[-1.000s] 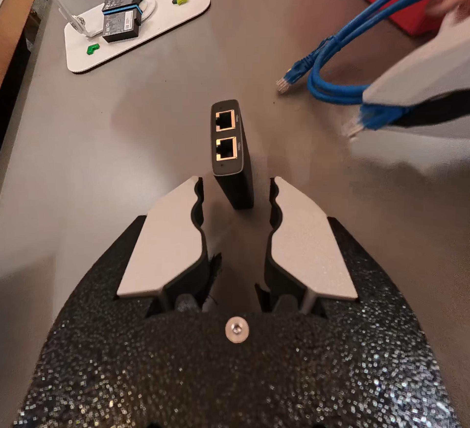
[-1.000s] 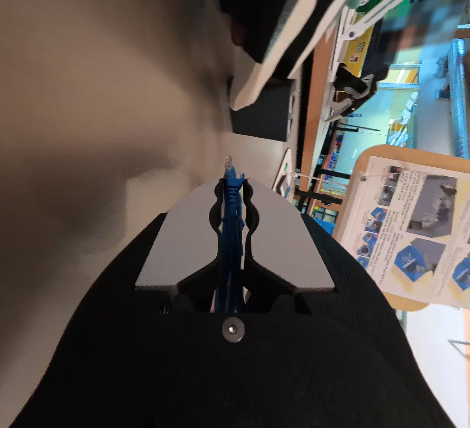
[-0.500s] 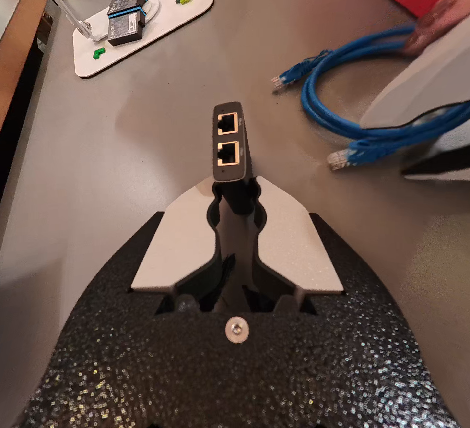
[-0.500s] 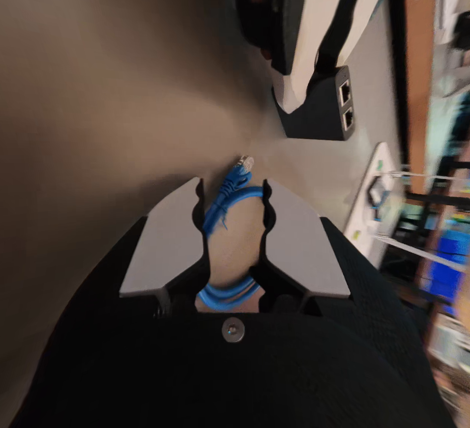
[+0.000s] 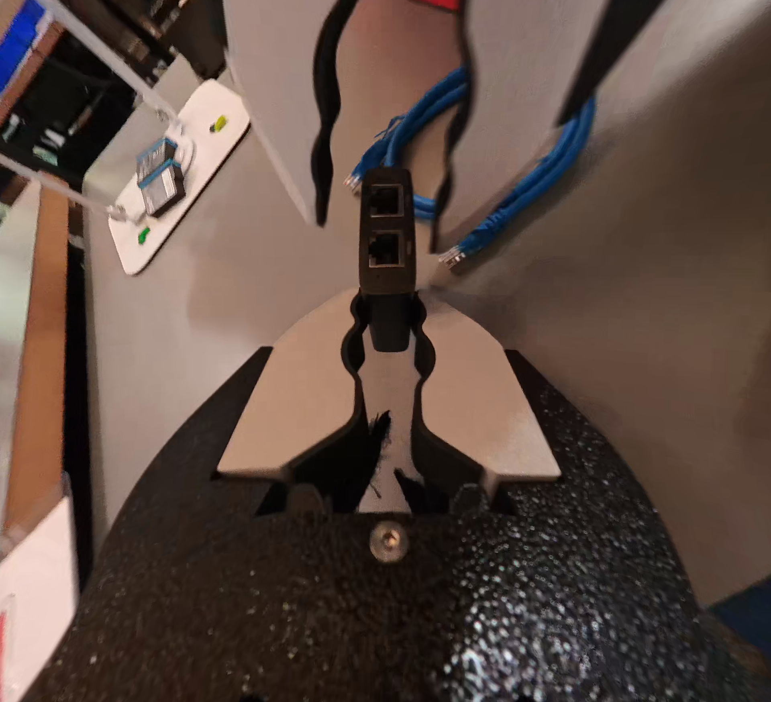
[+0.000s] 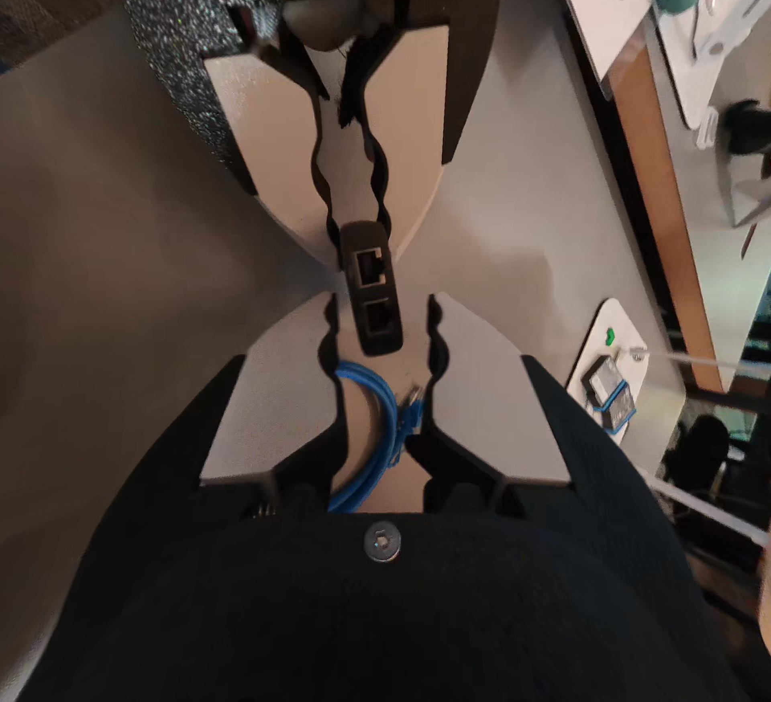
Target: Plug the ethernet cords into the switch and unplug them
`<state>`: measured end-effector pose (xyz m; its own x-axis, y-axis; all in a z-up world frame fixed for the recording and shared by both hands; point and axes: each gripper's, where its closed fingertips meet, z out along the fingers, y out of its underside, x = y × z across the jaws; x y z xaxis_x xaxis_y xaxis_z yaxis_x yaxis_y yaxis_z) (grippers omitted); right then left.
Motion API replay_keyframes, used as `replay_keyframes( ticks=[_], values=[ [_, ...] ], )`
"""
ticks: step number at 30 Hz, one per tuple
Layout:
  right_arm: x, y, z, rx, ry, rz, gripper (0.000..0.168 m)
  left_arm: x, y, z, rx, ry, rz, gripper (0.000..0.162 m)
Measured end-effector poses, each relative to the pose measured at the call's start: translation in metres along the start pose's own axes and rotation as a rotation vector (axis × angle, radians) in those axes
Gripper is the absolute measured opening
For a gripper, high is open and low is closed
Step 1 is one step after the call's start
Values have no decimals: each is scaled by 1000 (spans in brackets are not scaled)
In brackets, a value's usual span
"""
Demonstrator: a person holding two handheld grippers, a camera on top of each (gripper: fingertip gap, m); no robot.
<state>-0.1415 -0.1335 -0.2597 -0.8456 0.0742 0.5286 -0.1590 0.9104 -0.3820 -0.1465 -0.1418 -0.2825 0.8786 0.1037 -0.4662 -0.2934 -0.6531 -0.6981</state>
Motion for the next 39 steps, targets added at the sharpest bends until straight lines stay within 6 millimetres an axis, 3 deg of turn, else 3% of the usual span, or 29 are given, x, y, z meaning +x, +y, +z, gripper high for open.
replay_keyframes(
  ticks=[2,6,9,11,16,21,23,25,27,30,33,36,39],
  values=[
    [-5,-9,-2,70,-36,-8,21,0,-5,-7,16,-4,49,20],
    [0,-25,-21,256,8,81,20,-7,-26,-29,214,-39,33,24],
    [13,-42,-52,527,31,268,19,-9,-35,-45,348,-27,-26,63],
    [17,-54,-73,721,0,377,20,-6,-49,-56,488,24,-112,72],
    [15,-72,-99,1036,-113,511,20,-9,-91,-95,912,173,-348,53],
    [11,-75,-100,1124,-148,540,20,-7,-106,-105,1022,240,-399,28],
    [10,-75,-101,1134,-161,544,20,-8,-106,-104,1025,255,-410,26],
    [10,-75,-101,1131,-184,554,20,-6,-105,-105,1015,289,-410,22],
    [15,-68,-96,1058,-153,596,23,-11,-99,-101,970,214,-383,20],
    [26,-31,-78,738,-33,734,36,-21,-82,-99,872,60,-303,20],
    [-3,11,-53,307,-24,813,37,-31,-70,-104,831,-41,-259,20],
    [-40,18,-33,130,-65,796,31,-34,-65,-100,792,-73,-219,20],
    [-48,20,-17,58,19,691,26,-31,-63,-96,794,-62,-219,20]
  ],
)
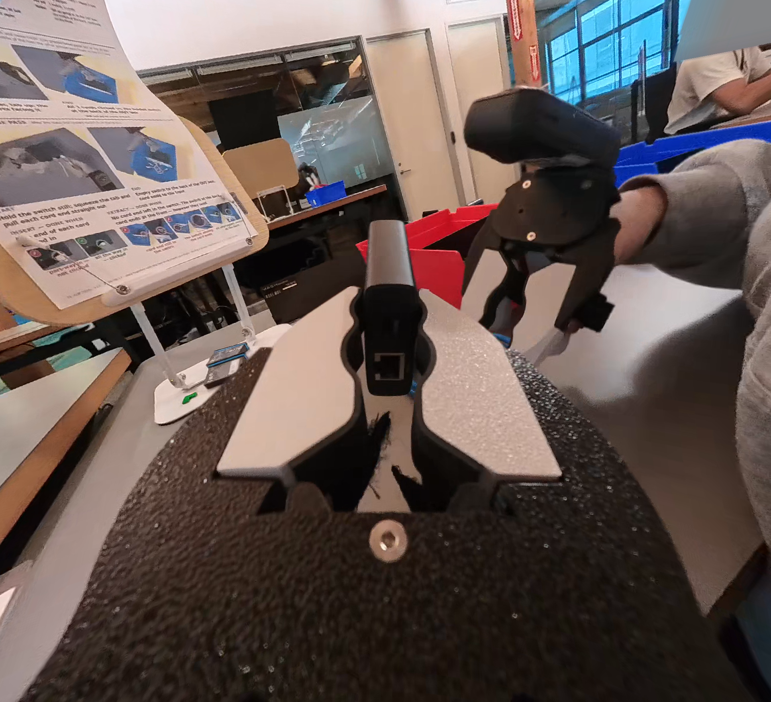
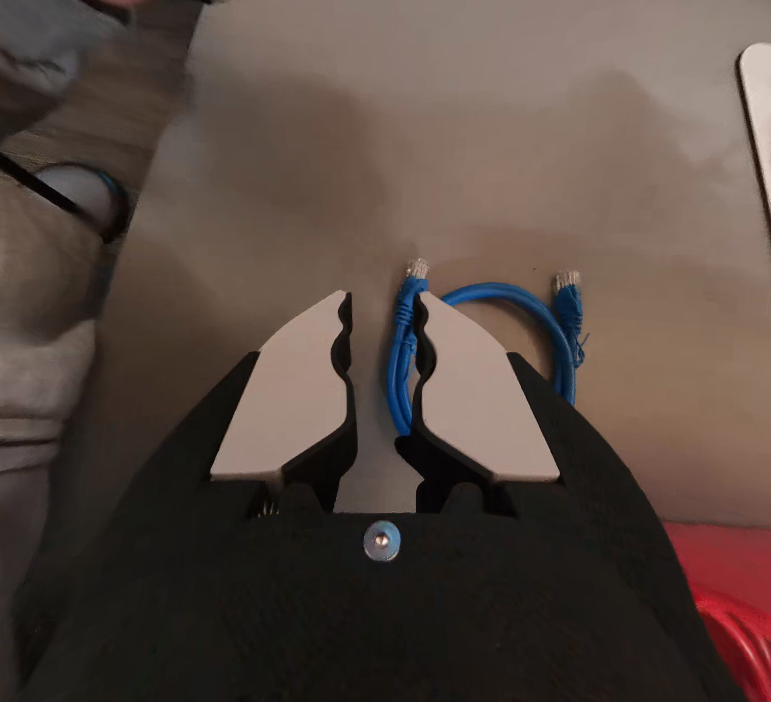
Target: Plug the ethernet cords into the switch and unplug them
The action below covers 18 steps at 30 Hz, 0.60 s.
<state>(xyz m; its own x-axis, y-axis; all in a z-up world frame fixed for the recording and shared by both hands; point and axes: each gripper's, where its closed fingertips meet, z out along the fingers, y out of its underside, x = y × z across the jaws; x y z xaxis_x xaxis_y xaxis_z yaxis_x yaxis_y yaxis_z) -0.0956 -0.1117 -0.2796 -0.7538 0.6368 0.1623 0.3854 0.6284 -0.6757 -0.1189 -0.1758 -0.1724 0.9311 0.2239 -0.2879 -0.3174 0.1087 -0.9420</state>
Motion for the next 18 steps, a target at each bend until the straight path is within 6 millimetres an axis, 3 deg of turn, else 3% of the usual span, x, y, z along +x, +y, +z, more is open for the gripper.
replay_keyframes(
  ticks=[5,12,16,18],
  values=[
    [7,5,12,-38,116,-21,30,3,8,1,-19,14,7,20],
    [16,1,11,-16,88,46,33,-1,23,-5,-96,-3,68,20],
    [72,-5,-4,-49,208,43,26,-1,23,-7,-95,1,67,20],
    [91,-7,-4,-109,151,65,21,-1,24,-6,-96,5,63,21]
  ],
)
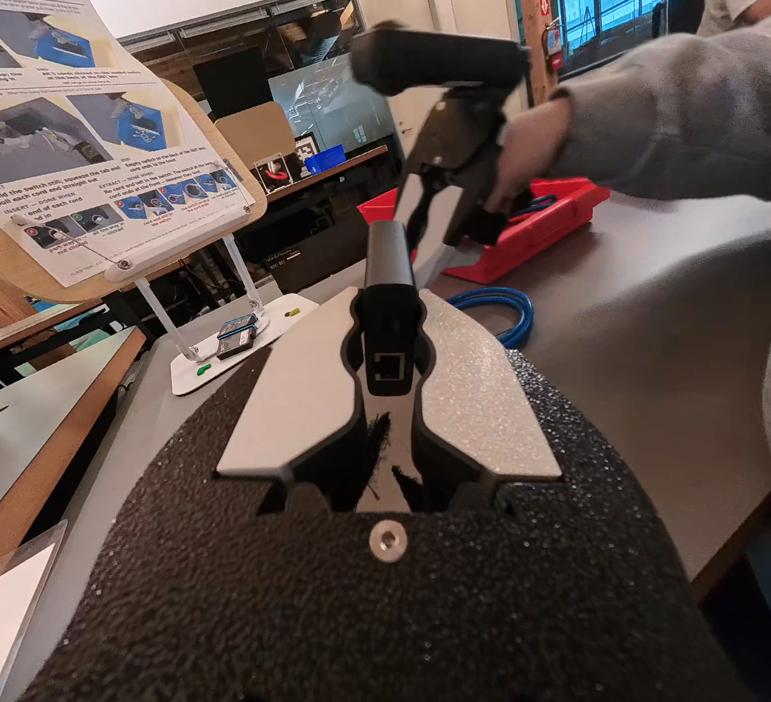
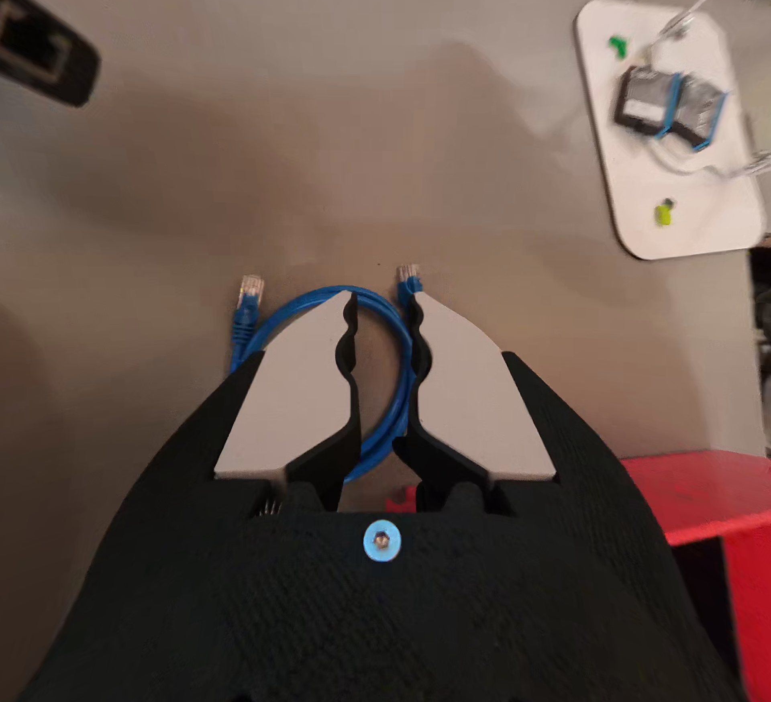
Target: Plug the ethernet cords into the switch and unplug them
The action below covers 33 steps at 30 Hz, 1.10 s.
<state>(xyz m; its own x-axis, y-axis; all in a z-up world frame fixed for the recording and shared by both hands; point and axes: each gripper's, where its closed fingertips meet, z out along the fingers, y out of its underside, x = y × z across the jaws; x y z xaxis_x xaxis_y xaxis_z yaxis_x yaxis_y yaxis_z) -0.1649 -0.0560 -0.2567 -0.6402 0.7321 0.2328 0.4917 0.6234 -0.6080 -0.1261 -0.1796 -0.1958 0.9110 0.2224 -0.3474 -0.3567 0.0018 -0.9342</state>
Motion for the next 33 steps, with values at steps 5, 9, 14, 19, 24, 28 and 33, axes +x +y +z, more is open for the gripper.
replay_keyframes(
  ticks=[5,9,14,19,24,28,33],
  values=[
    [21,4,17,-238,-292,1,22,4,1,3,-1,18,-13,20],
    [23,23,28,-431,-458,-126,23,4,5,3,-19,18,-2,20],
    [24,38,42,-565,-563,-134,34,4,3,2,-9,20,12,20],
    [17,33,51,-580,-656,-87,32,6,2,1,-6,31,31,20],
    [13,36,56,-633,-697,-86,21,3,2,-2,-11,16,52,20],
    [8,32,59,-601,-711,-72,15,1,2,-4,-8,7,48,20],
    [6,13,54,-429,-628,-234,14,-1,5,-3,-19,-7,46,20]
  ],
)
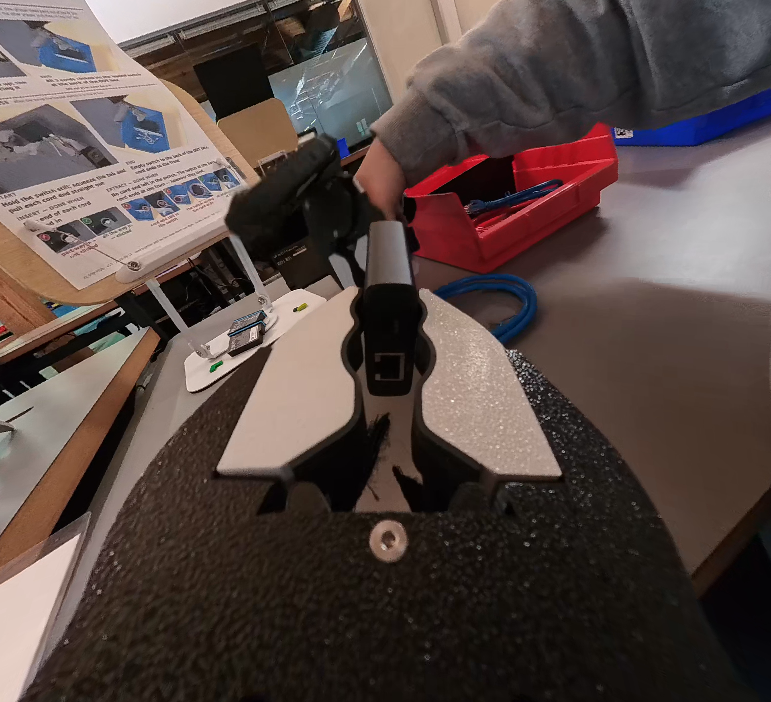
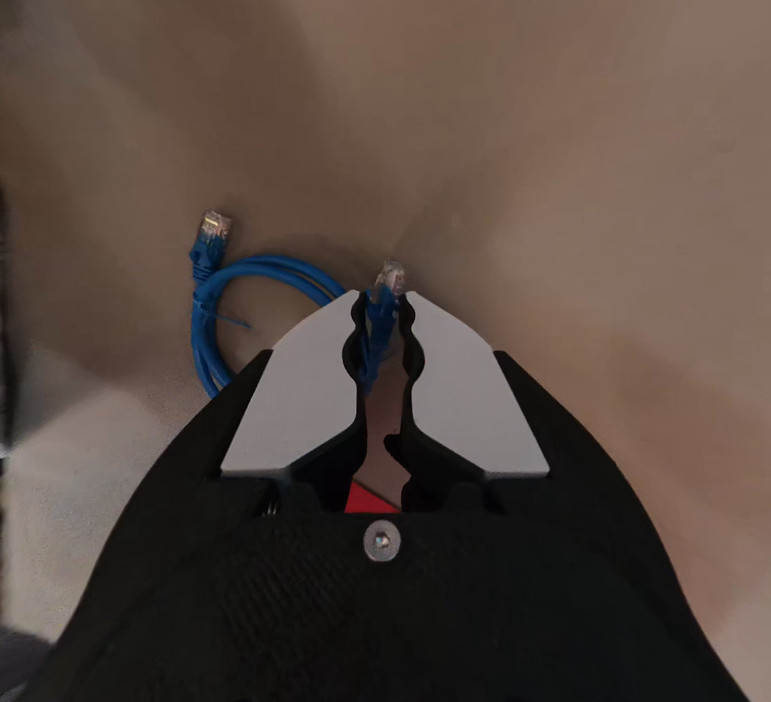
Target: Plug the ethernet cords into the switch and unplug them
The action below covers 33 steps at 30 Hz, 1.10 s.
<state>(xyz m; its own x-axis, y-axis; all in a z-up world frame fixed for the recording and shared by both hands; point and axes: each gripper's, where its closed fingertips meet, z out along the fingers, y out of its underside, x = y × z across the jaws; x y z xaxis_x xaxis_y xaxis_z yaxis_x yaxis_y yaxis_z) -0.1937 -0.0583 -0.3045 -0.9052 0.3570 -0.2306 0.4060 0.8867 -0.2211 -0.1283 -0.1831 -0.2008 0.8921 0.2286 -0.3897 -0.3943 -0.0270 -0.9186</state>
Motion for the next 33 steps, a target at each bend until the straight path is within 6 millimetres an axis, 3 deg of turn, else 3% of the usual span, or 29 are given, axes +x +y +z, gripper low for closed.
replay_keyframes(
  ticks=[3,8,14,20,26,33],
  values=[
    [-13,-24,-32,161,185,-160,13,-7,-5,-3,8,-40,8,20],
    [-57,-46,-86,403,551,-430,13,-13,-20,-3,79,-61,-61,20],
    [-91,-43,-120,586,860,-533,13,-9,-46,0,197,-65,-77,20],
    [-126,-51,-153,731,1050,-617,12,-3,-73,5,288,-64,-10,20],
    [-142,-57,-168,650,1296,-739,12,3,-101,12,372,-80,84,20],
    [-151,-57,-171,589,1418,-801,12,5,-107,20,410,-73,72,21]
  ],
)
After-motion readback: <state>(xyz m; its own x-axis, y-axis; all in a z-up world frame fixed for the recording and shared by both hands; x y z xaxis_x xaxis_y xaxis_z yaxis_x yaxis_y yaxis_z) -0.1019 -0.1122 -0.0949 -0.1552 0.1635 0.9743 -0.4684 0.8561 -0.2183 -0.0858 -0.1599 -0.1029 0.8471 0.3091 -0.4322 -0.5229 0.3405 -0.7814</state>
